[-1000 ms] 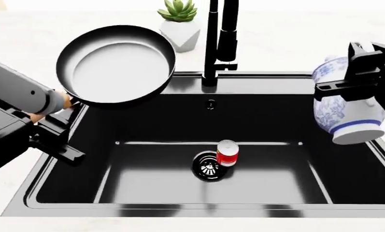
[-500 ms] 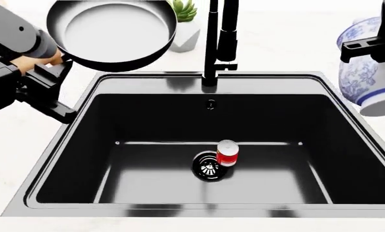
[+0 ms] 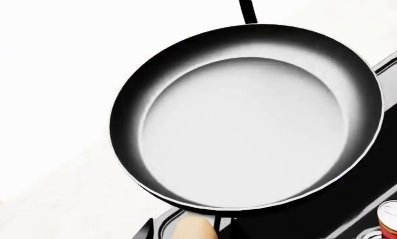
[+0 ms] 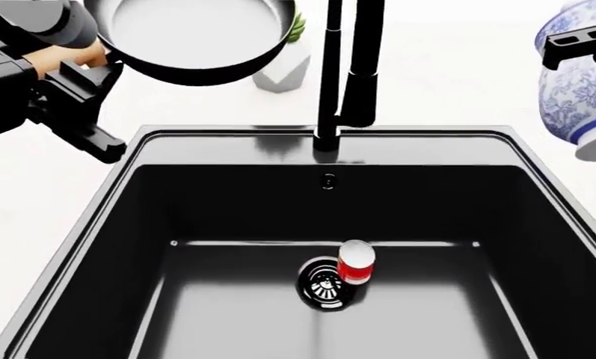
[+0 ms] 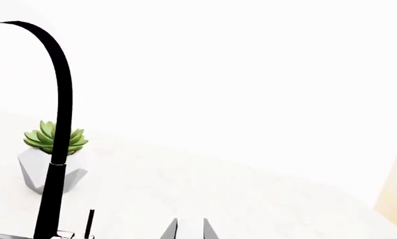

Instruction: Pick the teapot and pot and place them in the sink. Then turn on the water.

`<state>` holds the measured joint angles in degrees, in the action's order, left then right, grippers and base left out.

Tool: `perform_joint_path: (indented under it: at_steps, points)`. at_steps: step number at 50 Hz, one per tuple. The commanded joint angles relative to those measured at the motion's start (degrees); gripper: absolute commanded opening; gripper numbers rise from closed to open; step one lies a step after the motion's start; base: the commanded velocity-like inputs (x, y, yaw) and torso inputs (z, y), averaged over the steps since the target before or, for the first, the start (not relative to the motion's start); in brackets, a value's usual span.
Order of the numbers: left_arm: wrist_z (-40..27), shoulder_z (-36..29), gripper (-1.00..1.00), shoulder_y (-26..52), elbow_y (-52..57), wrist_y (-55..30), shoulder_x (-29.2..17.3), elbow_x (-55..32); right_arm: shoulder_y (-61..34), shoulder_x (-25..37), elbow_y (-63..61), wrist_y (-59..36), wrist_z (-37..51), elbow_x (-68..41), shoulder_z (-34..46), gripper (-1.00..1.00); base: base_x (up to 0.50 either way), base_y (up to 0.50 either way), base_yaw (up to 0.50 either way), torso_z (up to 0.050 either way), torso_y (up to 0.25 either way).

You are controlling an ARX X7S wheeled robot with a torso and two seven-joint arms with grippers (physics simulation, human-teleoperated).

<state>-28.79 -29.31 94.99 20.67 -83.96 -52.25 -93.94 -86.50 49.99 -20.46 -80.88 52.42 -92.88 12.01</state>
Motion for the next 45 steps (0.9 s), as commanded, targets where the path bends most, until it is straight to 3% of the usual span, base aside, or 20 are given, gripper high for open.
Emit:
perform_joint_path:
  at_steps: [1, 18, 45]
  points:
    - [10.6, 1.8, -1.0, 3.9, -0.7, 0.1, -0.1, 9.0, -1.5, 0.2, 0.2, 0.3, 0.1, 1.6, 0.4, -1.0, 0.25, 0.0, 0.0, 0.0, 0.0]
    - [9.8, 0.9, -1.0, 2.6, 0.0, 1.9, -0.8, 7.5, -0.9, 0.9, -0.4, 1.9, -0.9, 2.7, 0.9, -1.0, 0.1, 0.0, 0.0, 0.001, 0.005]
    - [3.6, 2.1, -1.0, -11.6, 10.1, 9.0, -5.8, -1.9, 0.8, 1.2, -0.9, 4.0, -1.3, 3.4, 1.9, -1.0, 0.0, 0.0, 0.0, 0.002, 0.004]
